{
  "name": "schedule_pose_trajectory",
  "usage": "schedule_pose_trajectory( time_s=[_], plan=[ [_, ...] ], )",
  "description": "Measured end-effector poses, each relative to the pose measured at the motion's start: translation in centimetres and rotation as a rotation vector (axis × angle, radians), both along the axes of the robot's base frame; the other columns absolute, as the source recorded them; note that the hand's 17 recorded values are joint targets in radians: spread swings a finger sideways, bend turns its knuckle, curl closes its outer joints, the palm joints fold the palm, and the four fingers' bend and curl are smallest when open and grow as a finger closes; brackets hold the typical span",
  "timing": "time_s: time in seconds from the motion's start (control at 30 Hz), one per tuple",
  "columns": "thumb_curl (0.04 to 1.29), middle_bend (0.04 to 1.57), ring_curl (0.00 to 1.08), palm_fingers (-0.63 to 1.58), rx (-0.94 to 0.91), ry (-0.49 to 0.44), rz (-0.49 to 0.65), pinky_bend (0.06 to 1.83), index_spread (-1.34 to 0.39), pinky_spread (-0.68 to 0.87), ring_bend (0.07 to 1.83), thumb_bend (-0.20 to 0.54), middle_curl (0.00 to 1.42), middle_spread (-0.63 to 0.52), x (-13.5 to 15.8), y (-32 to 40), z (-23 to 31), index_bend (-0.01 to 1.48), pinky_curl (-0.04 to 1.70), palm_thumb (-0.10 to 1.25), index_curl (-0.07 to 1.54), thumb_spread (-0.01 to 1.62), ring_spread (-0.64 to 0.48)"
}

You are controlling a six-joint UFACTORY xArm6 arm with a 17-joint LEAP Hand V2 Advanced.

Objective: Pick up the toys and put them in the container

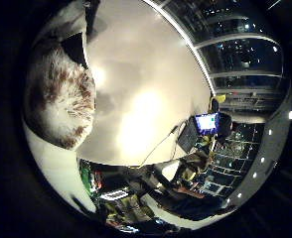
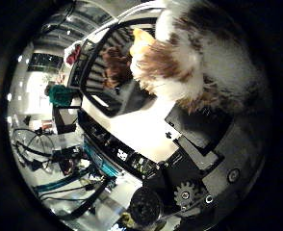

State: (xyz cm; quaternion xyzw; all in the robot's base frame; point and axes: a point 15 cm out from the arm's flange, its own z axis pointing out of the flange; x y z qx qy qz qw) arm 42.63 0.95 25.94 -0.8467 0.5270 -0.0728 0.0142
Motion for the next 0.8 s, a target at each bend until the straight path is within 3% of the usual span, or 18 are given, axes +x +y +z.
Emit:
schedule_pose_trajectory(
  time_s=[0.23,0.47,0.57,0.6,0.63,0.67,0.73,0.8],
  plan=[
    [0.64,1.38,0.66,1.15,0.049,-0.085,0.063,1.13,-0.20,-0.19,1.41,-0.021,0.65,-0.09,1.6,9.9,3.4,1.18,1.15,1.00,0.74,0.85,-0.19],
    [0.63,1.37,0.66,1.14,0.125,-0.238,0.080,1.10,-0.20,-0.20,1.38,-0.026,0.64,-0.09,5.8,16.0,4.5,1.19,1.17,0.95,0.73,0.90,-0.20],
    [0.62,1.28,0.63,1.06,0.142,-0.260,0.077,1.04,-0.23,-0.25,1.34,-0.050,0.60,-0.11,6.7,17.2,3.8,1.03,1.09,0.88,0.69,0.83,-0.20],
    [0.62,1.17,0.61,0.75,0.138,-0.246,0.079,1.04,-0.28,-0.30,1.32,-0.049,0.57,-0.14,6.6,17.4,3.2,0.85,1.05,0.87,0.65,0.79,-0.23],
    [0.62,1.06,0.63,0.50,0.133,-0.235,0.081,1.06,-0.32,-0.32,1.31,-0.034,0.55,-0.15,6.4,17.4,2.9,0.79,1.05,0.87,0.67,0.81,-0.24],
    [0.62,0.90,0.59,-0.05,0.125,-0.220,0.083,0.94,-0.37,-0.21,1.10,-0.016,0.50,-0.15,6.2,17.3,2.4,0.81,1.05,0.89,0.67,0.85,-0.18],
    [0.60,0.73,0.45,-0.19,0.101,-0.169,0.086,0.85,-0.46,-0.04,0.81,-0.021,0.41,-0.13,5.4,16.9,1.2,0.71,0.95,0.89,0.53,0.90,-0.05],
    [0.59,0.54,0.33,-0.17,0.075,-0.109,0.105,0.75,-0.50,0.16,0.62,-0.023,0.34,-0.09,4.4,16.5,0.1,0.59,0.85,0.89,0.44,0.92,0.06]
  ],
)
